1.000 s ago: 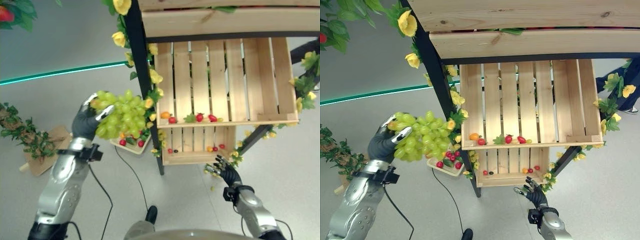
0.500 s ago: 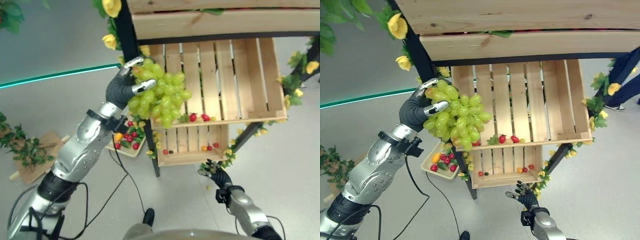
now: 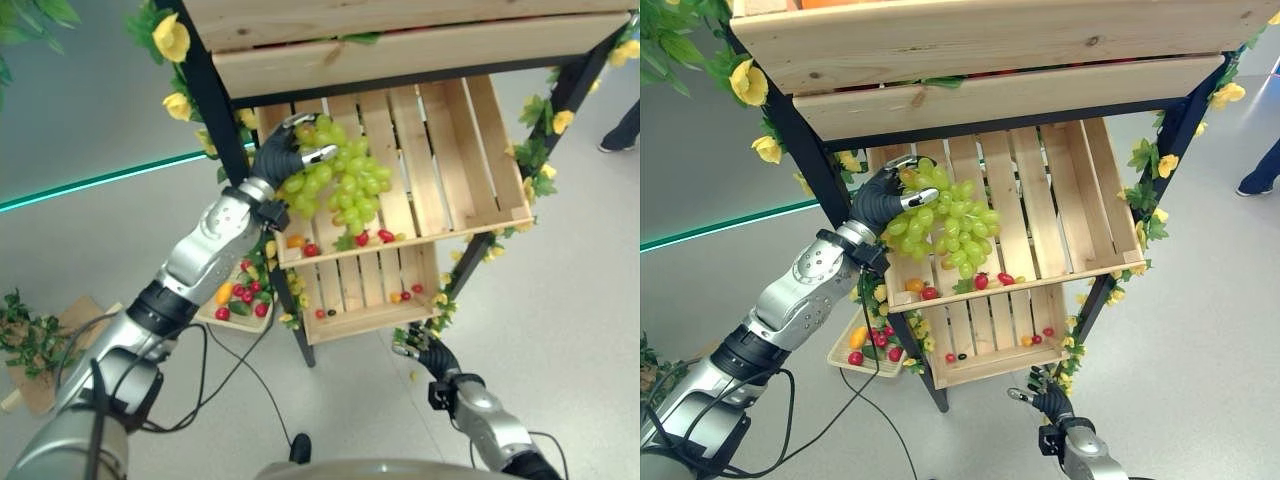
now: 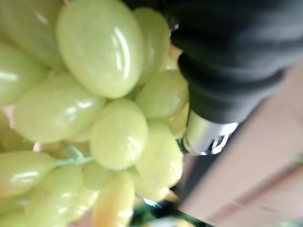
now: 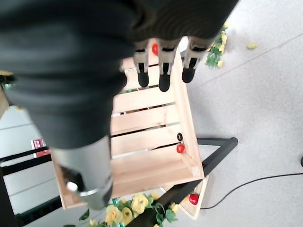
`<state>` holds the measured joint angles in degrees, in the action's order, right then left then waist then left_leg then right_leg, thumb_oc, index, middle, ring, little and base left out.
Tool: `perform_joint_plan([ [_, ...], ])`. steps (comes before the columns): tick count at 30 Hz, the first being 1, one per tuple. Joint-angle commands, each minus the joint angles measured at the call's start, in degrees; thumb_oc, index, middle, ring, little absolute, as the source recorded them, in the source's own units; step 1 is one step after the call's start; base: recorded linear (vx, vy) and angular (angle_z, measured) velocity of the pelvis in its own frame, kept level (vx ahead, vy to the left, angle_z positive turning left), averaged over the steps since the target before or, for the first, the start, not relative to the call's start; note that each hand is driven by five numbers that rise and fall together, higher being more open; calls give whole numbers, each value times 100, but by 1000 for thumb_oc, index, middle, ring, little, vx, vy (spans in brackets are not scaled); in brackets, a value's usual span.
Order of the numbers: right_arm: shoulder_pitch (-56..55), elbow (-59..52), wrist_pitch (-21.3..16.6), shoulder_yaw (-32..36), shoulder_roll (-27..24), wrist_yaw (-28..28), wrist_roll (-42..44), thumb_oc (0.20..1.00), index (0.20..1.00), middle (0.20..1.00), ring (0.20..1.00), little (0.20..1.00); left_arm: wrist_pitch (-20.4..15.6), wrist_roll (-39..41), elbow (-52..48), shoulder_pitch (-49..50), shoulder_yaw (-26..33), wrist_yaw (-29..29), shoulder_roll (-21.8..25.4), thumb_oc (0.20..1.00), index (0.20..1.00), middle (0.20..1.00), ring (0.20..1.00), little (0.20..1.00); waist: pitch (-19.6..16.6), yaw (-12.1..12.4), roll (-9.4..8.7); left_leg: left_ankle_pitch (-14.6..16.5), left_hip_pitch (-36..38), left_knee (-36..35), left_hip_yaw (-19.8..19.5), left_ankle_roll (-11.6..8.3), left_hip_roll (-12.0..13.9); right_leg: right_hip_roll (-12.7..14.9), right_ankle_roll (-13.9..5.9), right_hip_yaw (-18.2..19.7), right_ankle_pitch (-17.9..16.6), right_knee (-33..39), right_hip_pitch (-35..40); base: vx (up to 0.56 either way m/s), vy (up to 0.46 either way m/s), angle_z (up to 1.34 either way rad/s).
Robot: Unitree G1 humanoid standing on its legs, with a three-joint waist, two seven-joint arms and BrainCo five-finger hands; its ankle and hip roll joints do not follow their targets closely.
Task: Pick up the fruits from the basket on one side to the basket on the other side
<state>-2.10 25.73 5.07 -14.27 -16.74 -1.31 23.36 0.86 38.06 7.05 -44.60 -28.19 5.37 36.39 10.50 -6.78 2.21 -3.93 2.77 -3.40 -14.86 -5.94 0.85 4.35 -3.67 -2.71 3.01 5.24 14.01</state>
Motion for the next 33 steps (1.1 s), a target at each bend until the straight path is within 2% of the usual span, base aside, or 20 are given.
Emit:
perform_joint_plan([
  [1, 47, -215, -304, -22, -257, -23, 28, 1000, 1000, 1000, 1000, 1000, -135, -1681, 1292, -1600, 8, 251, 230, 200, 200, 200, 200, 200, -161, -22, -68, 896, 93, 583, 211, -103, 204, 54, -199, -104, 527, -192, -300, 5, -4, -12],
  [4, 44, -244, -346, -47, -250, -42, 31, 1000, 1000, 1000, 1000, 1000, -78, -2247, 2024, -2074, -194, 373, 210, 200, 200, 200, 200, 200, -115, -58, -76, 895, 107, 575, 256, -111, 220, 49, -217, -84, 522, -200, -314, 23, -4, -9],
  [5, 46, -205, -405, -91, -273, -51, 26, 1000, 1000, 1000, 1000, 1000, 47, -3080, 2344, -2532, -577, 601, 316, 200, 200, 200, 200, 200, -102, -91, -74, 887, 107, 563, 280, -116, 234, 51, -233, -78, 513, -202, -333, 0, 0, 0],
  [6, 43, -210, -455, -108, -299, -75, 56, 1000, 1000, 1000, 1000, 1000, 160, -3573, 2928, -2787, -760, 650, 248, 595, 595, 595, 595, 595, -76, -140, -65, 878, 102, 556, 316, -123, 248, 56, -256, -64, 501, -218, -369, 0, 0, 0],
  [7, 44, -209, -455, -106, -297, -75, 56, 1000, 1000, 1000, 1000, 1000, 158, -3572, 2933, -2793, -764, 650, 246, 1000, 1000, 1000, 1000, 1000, -74, -137, -66, 878, 103, 556, 316, -123, 248, 56, -256, -63, 502, -219, -368, 0, 0, 0],
  [8, 83, -204, -529, -134, -346, -83, 102, 1000, 1000, 1000, 1000, 1000, 391, -4776, 3289, -3289, -1290, 755, 386, 1000, 1000, 1000, 1000, 1000, -59, -169, -57, 864, 96, 541, 346, -133, 271, 56, -283, -39, 489, -227, -406, 0, 0, 0],
  [9, 85, -203, -529, -131, -344, -83, 103, 1000, 1000, 1000, 1000, 1000, 390, -4783, 3295, -3295, -1293, 757, 380, 1000, 1000, 1000, 1000, 1000, -56, -164, -59, 864, 97, 540, 348, -133, 272, 55, -283, -37, 489, -228, -407, -20, 5, -7],
  [10, 57, -313, -604, -118, -349, -100, 127, 1000, 1000, 1000, 1000, 1000, 428, -5446, 2938, -3309, -1303, 895, 486, 1000, 1000, 1000, 1000, 1000, -37, -161, -65, 868, 85, 531, 360, -131, 288, 61, -296, -31, 486, -234, -437, -14, -2, -7],
  [14, -120, -473, -596, 23, -339, -69, 157, 1000, 1000, 1000, 1000, 1000, 329, -5592, 2239, -2942, -983, 900, 875, 1000, 1000, 1000, 1000, 1000, -22, -110, -80, 877, 54, 529, 374, -117, 275, 79, -317, -19, 462, -220, -473, -20, 17, -12],
  [16, -132, -456, -590, 78, -295, -86, 114, 1000, 1000, 1000, 1000, 1000, 118, -5168, 1720, -2349, -493, 1020, 984, 1000, 1000, 1000, 1000, 1000, -9, -53, -114, 809, 8, 517, 383, -100, 258, 96, -328, -19, 386, -212, -530, -39, 26, -8],
  [17, -137, -455, -590, 67, -306, -85, 114, 1000, 1000, 1000, 1000, 1000, 122, -5169, 1704, -2318, -471, 1015, 992, 1000, 1000, 1000, 1000, 1000, -27, -58, -104, 868, 45, 503, 391, -99, 270, 88, -323, -17, 434, -194, -494, -56, 32, 3],
  [18, -135, -449, -584, 93, -264, -84, 114, 1000, 1000, 1000, 1000, 1000, -89, -4564, 1306, -1760, -2, 1068, 966, 1000, 1000, 1000, 1000, 1000, -28, -31, -128, 805, 0, 494, 384, -86, 250, 115, -330, -17, 366, -198, -542, 0, 0, 0],
  [19, -139, -447, -583, 87, -267, -84, 114, 1000, 1000, 1000, 1000, 1000, -87, -4565, 1303, -1748, 3, 1067, 967, 1000, 1000, 1000, 1000, 1000, -39, -33, -123, 866, 40, 482, 390, -87, 263, 105, -324, -18, 416, -181, -501, -59, 25, -1],
  [21, -135, -427, -526, 115, -177, -55, 78, 1000, 1000, 1000, 1000, 1000, -516, -2741, 799, -744, 844, 812, 685, 1000, 1000, 1000, 1000, 1000, -59, 32, -175, 805, -6, 469, 366, -70, 241, 131, -315, -4, 343, -171, -553, -24, 14, -3],
  [22, -128, -408, -498, 134, -128, -43, 55, 1000, 1000, 1000, 1000, 1000, -653, -2076, 633, -391, 1064, 703, 562, 1000, 1000, 1000, 1000, 1000, -67, 59, -195, 808, -3, 455, 356, -64, 243, 135, -316, 6, 334, -162, -560, 2, 18, -8],
  [23, -135, -410, -498, 118, -142, -43, 56, 1000, 1000, 1000, 1000, 1000, -646, -2071, 610, -351, 1095, 696, 568, 1000, 1000, 1000, 1000, 1000, -78, 45, -185, 809, -1, 452, 358, -64, 246, 133, -315, 8, 334, -160, -559, -14, 23, -8],
  [25, -106, -340, -465, 127, -23, -63, 18, 1000, 1000, 1000, 1000, 1000, -806, -873, 145, 414, 1524, 557, 78, 1000, 1000, 1000, 1000, 1000, -76, 100, -236, 813, -15, 440, 347, -50, 240, 141, -302, 13, 316, -146, -584, -17, 30, -5],
  [29, -108, -338, -447, 137, 39, -66, 8, 1000, 1000, 1000, 1000, 1000, -807, -480, -386, 994, 1778, 423, -225, 1000, 1000, 1000, 1000, 1000, -99, 135, -290, 832, -20, 431, 344, -34, 231, 144, -292, 13, 312, -143, -599, -4, 7, -3],
  [31, -101, -360, -405, 176, 68, -32, -14, 1000, 1000, 1000, 1000, 1000, -744, -110, -962, 1495, 1867, 154, -432, 1000, 1000, 1000, 1000, 1000, -107, 178, -334, 856, -14, 430, 329, -6, 220, 160, -285, 20, 303, -132, -585, -2, 32, 4],
  [33, -106, -384, -402, 179, 70, -21, -2, 1000, 1000, 1000, 1000, 1000, -721, -27, -1126, 1580, 1841, 61, -450, 1000, 1000, 1000, 1000, 1000, -107, 190, -349, 867, -12, 434, 333, -1, 219, 167, -289, 18, 298, -128, -586, 2, 25, 5],
])
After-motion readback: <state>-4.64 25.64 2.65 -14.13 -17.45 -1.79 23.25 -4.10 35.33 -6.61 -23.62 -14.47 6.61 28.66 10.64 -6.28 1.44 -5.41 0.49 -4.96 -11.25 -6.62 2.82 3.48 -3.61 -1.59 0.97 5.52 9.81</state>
